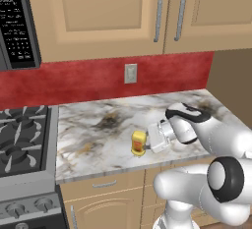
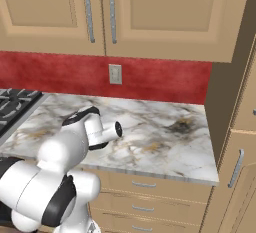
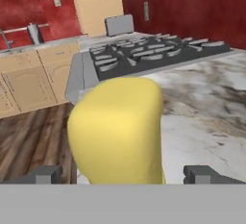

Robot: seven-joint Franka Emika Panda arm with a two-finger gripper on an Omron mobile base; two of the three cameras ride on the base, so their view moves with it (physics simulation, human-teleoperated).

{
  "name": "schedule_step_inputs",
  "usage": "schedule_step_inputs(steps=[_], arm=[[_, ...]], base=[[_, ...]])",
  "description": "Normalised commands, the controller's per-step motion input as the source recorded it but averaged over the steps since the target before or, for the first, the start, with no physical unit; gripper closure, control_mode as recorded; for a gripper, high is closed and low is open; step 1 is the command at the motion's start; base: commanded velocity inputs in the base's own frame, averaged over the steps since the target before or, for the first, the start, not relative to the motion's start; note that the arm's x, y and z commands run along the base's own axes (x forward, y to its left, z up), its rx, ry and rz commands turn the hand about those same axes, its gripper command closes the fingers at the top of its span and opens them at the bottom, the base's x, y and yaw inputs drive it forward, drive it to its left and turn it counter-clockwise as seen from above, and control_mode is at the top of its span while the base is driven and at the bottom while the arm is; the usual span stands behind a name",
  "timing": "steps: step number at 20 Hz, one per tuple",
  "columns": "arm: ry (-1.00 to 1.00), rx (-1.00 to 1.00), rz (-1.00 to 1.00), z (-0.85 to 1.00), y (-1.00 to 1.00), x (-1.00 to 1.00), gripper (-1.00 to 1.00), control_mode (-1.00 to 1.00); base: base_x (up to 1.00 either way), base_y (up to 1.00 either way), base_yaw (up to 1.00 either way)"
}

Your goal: Place the mustard and mustard from the counter to the top shelf of the fridge. If the existing items in the fridge are on the top shelf, move them to other shelves.

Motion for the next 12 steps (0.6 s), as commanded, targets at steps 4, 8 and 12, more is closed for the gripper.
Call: schedule_step_inputs(steps=[4,8,12], arm=[[0.00,0.00,0.00,-0.04,0.09,0.09,-1.00,-1.00],[0.00,0.00,-0.01,-0.03,0.18,0.06,-1.00,-1.00],[0.00,0.00,0.00,-0.03,0.14,0.08,-1.00,-1.00]], base=[[0.00,0.00,0.00],[0.00,0.00,0.00],[0.00,0.00,0.00]])
